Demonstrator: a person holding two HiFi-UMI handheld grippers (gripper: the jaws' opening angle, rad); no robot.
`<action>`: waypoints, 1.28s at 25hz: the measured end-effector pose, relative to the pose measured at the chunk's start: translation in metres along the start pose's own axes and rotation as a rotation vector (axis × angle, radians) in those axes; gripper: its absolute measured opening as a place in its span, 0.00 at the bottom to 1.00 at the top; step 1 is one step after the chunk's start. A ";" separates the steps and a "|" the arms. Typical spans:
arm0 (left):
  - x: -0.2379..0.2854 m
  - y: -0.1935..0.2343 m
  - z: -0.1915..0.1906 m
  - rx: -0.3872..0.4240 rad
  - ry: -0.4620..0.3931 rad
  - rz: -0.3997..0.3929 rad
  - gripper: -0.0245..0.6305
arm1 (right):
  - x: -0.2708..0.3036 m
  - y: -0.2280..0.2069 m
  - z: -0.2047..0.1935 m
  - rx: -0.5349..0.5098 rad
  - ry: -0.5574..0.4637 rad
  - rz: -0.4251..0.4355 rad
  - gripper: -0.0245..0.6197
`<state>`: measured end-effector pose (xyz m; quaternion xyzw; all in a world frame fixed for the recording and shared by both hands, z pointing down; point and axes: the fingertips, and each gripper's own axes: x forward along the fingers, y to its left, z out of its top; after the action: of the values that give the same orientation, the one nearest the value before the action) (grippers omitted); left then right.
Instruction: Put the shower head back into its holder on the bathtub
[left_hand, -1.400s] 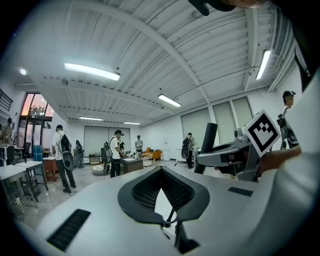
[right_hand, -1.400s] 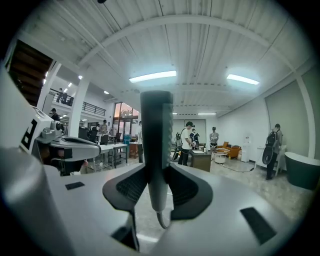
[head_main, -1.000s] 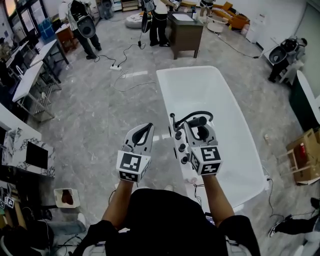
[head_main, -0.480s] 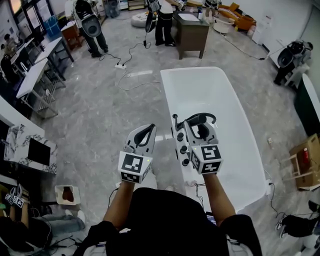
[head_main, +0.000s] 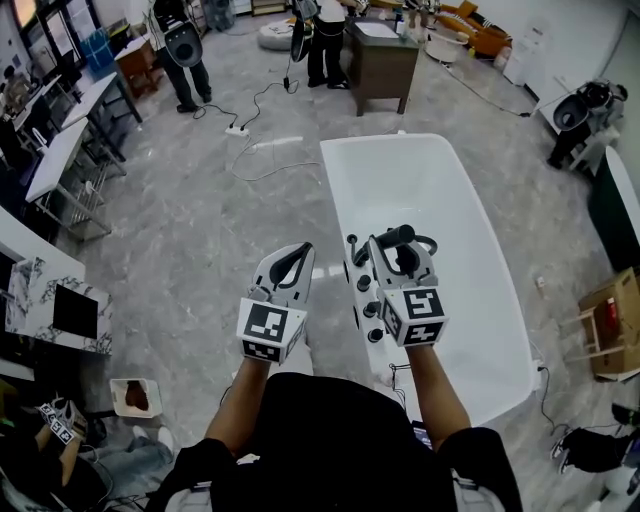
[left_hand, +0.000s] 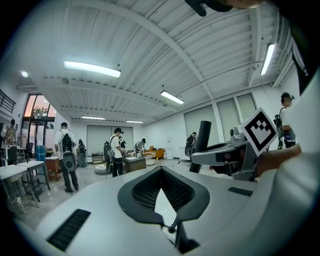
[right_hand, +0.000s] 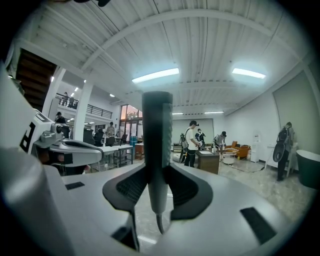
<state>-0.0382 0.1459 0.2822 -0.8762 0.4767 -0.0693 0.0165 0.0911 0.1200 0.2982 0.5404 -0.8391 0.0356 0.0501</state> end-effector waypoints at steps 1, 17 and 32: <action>0.006 0.005 0.001 0.000 -0.001 -0.004 0.06 | 0.007 -0.002 0.001 0.003 -0.001 -0.001 0.25; 0.094 0.112 0.004 -0.001 0.013 -0.064 0.06 | 0.135 -0.013 0.025 -0.015 0.033 -0.050 0.25; 0.139 0.219 0.000 -0.031 0.023 -0.122 0.06 | 0.239 0.003 0.028 -0.018 0.082 -0.125 0.25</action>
<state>-0.1464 -0.0902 0.2759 -0.9028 0.4238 -0.0727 -0.0066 -0.0112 -0.0979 0.2994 0.5896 -0.8012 0.0470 0.0915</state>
